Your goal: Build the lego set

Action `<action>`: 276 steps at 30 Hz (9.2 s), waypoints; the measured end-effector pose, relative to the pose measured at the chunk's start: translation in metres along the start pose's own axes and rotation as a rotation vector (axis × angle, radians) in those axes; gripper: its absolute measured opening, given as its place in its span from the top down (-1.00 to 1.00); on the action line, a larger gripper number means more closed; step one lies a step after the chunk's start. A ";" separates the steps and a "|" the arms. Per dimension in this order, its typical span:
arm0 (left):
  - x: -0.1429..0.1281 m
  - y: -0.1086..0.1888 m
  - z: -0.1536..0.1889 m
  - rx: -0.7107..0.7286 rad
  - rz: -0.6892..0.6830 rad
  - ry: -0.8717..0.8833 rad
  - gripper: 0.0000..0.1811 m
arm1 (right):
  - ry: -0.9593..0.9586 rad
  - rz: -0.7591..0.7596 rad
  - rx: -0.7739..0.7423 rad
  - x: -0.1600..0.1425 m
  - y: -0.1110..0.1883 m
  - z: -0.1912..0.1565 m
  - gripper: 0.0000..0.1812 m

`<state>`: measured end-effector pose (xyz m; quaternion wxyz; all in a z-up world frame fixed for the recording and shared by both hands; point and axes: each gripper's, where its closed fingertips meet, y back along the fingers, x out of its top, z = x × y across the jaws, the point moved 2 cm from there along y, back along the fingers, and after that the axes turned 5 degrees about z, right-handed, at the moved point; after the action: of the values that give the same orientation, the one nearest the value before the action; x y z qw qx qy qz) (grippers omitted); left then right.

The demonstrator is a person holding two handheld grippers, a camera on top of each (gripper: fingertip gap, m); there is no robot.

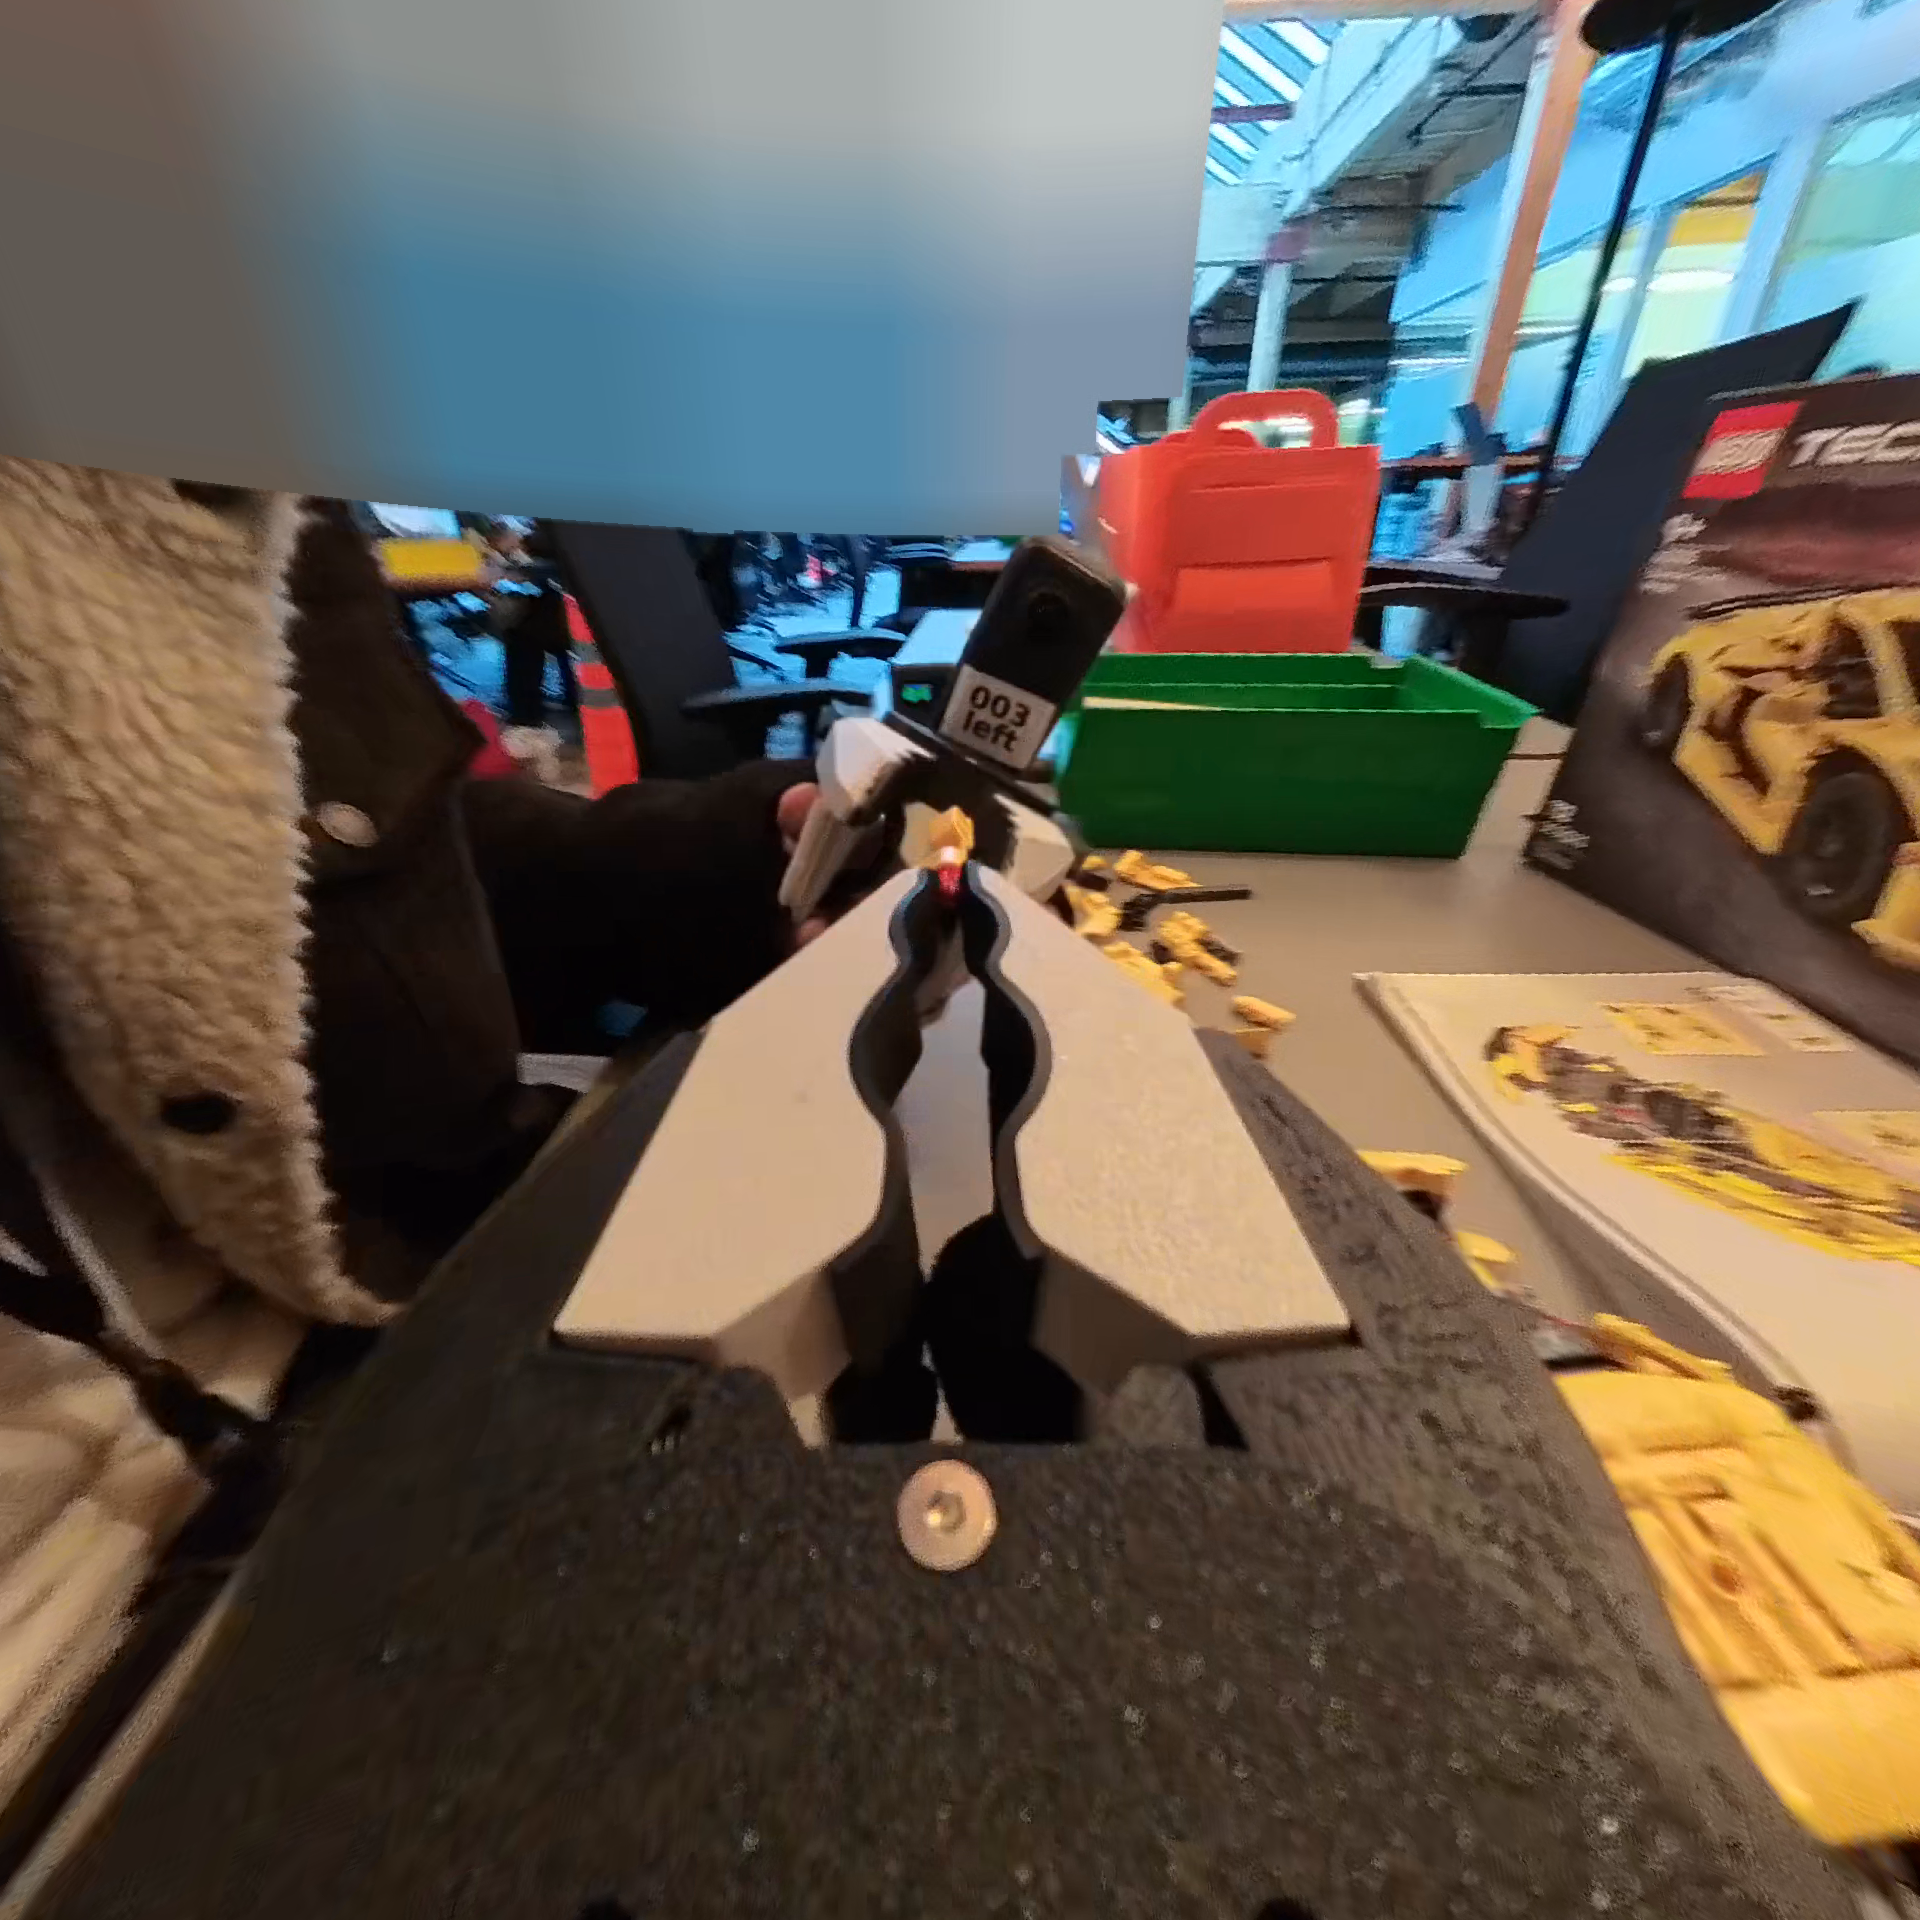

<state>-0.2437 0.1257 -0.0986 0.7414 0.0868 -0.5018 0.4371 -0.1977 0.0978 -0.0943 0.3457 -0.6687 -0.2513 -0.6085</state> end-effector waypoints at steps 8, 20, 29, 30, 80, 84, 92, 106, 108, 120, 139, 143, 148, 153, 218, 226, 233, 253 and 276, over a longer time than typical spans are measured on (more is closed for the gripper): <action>-0.008 -0.005 0.006 0.024 -0.045 -0.147 0.84 | -0.236 0.062 0.117 -0.003 -0.003 -0.003 0.97; -0.002 -0.001 -0.005 0.038 0.039 0.042 0.91 | -0.121 0.023 0.049 -0.009 -0.005 0.003 0.97; 0.006 -0.008 -0.014 0.019 0.301 0.266 0.94 | 0.015 0.031 -0.054 -0.001 -0.004 0.008 0.97; 0.007 -0.008 -0.016 0.017 0.315 0.279 0.94 | 0.041 0.024 -0.077 0.000 -0.004 0.009 0.97; 0.021 -0.033 -0.012 0.407 0.435 -0.347 0.95 | -0.477 0.184 -0.009 0.014 0.003 0.024 0.86; 0.019 -0.034 -0.013 0.417 0.424 -0.363 0.95 | -0.479 0.152 0.018 0.013 0.004 0.020 0.93; 0.011 -0.017 -0.035 0.450 0.175 -0.223 0.82 | -0.254 0.040 -0.134 0.005 0.016 0.035 0.94; 0.007 -0.007 -0.014 0.182 0.111 -0.172 0.68 | 0.120 -0.127 -0.105 -0.014 0.007 0.016 0.93; 0.008 -0.008 -0.014 0.183 0.117 -0.172 0.69 | 0.085 -0.101 -0.084 -0.010 0.007 0.014 0.93; 0.008 -0.013 -0.003 0.152 0.128 -0.251 0.79 | -0.175 0.030 0.057 -0.001 0.004 0.002 0.93; 0.008 -0.014 0.002 0.129 0.141 -0.243 0.90 | -0.178 -0.032 0.068 -0.014 -0.003 -0.001 0.93; 0.008 -0.014 0.002 0.128 0.142 -0.248 0.92 | -0.185 -0.036 0.075 -0.015 -0.003 -0.002 0.93; 0.012 -0.013 0.003 0.124 0.161 -0.240 0.89 | -0.204 -0.013 0.069 -0.011 -0.001 0.001 0.93; 0.008 -0.014 0.002 0.134 0.139 -0.264 0.92 | -0.205 -0.014 0.080 -0.011 -0.002 -0.001 0.93; -0.021 -0.033 -0.012 0.300 -0.037 -0.483 0.92 | -0.526 0.135 -0.385 -0.001 0.019 0.020 0.96; -0.021 -0.030 -0.015 0.322 -0.049 -0.470 0.92 | -0.481 0.064 -0.377 -0.012 0.002 0.009 0.96; -0.020 -0.028 -0.018 0.345 -0.060 -0.480 0.92 | -0.502 0.072 -0.384 -0.014 0.007 0.011 0.96; -0.014 -0.021 -0.023 0.360 -0.016 -0.424 0.92 | -0.055 -0.559 -0.479 -0.060 0.118 0.030 0.96; -0.014 -0.041 -0.020 0.416 0.041 -0.480 0.92 | -0.443 0.287 -0.456 0.002 0.025 0.017 0.96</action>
<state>-0.2021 0.1049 -0.1066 0.5594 0.3269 -0.5638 0.5122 -0.1679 0.0947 -0.0961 0.2065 -0.8729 -0.0814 -0.4344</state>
